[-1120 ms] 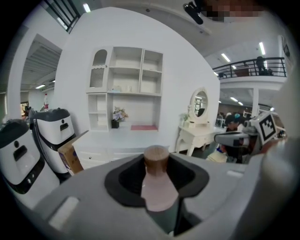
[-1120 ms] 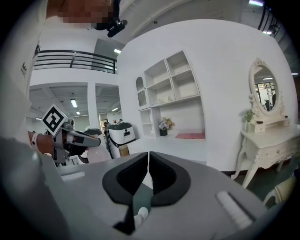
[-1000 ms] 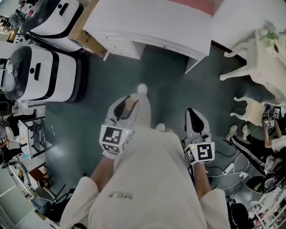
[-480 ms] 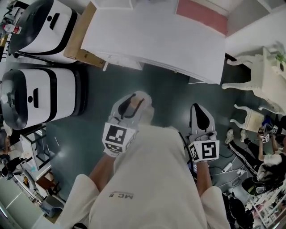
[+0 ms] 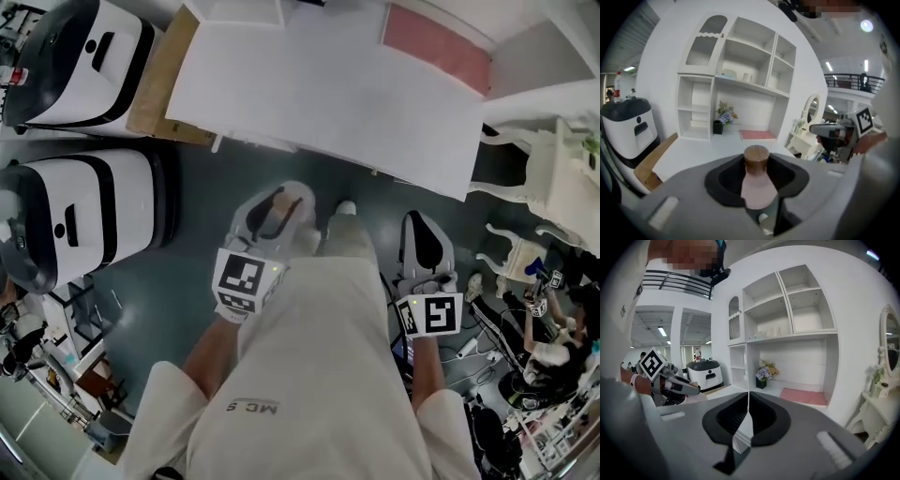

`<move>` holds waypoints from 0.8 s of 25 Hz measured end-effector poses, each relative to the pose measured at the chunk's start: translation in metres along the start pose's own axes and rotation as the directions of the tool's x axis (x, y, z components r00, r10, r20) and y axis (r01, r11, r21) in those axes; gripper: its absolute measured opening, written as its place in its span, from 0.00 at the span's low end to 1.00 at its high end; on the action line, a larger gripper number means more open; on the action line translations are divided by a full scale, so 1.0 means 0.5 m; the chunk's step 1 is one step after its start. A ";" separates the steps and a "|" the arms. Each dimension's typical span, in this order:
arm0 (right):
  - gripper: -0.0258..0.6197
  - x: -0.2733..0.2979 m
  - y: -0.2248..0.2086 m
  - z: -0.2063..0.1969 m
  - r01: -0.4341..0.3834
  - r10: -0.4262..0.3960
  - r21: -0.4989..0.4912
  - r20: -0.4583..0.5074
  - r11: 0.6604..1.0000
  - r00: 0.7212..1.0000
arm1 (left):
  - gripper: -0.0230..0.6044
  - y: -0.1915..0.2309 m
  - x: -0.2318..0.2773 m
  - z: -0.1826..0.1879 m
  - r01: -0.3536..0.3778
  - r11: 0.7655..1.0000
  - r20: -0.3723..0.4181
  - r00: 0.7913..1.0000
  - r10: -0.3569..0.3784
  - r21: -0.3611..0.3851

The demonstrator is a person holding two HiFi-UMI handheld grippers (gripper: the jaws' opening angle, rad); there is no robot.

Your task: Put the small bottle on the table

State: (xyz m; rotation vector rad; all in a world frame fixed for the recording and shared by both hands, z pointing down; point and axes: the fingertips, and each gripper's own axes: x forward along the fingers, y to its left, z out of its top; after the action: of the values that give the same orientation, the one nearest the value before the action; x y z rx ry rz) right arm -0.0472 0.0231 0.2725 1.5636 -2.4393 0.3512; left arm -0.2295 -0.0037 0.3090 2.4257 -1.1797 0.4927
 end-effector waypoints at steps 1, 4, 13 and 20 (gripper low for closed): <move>0.03 0.009 -0.005 0.003 -0.004 0.004 -0.002 -0.002 1.000 1.000 | 0.26 0.005 0.009 0.004 -0.006 1.000 -0.001 1.000 0.006 0.005; 0.03 0.037 -0.026 0.009 -0.022 0.022 -0.005 -0.009 1.000 1.000 | 0.26 0.018 0.043 0.011 -0.017 1.000 -0.015 1.000 0.017 -0.006; 0.03 0.102 -0.137 -0.006 -0.066 0.067 0.027 -0.022 0.997 0.998 | 0.26 0.003 0.170 0.042 -0.030 1.000 -0.051 0.998 0.029 -0.008; 0.03 0.161 -0.210 -0.030 -0.106 0.107 0.027 -0.020 0.994 0.994 | 0.26 -0.011 0.293 0.057 -0.019 0.999 -0.064 0.998 0.022 0.038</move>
State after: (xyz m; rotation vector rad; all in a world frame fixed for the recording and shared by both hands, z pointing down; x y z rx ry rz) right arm 0.0165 -0.0837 0.3201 1.4350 -2.5177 0.4169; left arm -0.1359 -0.1115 0.3529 2.4121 -1.1791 0.5999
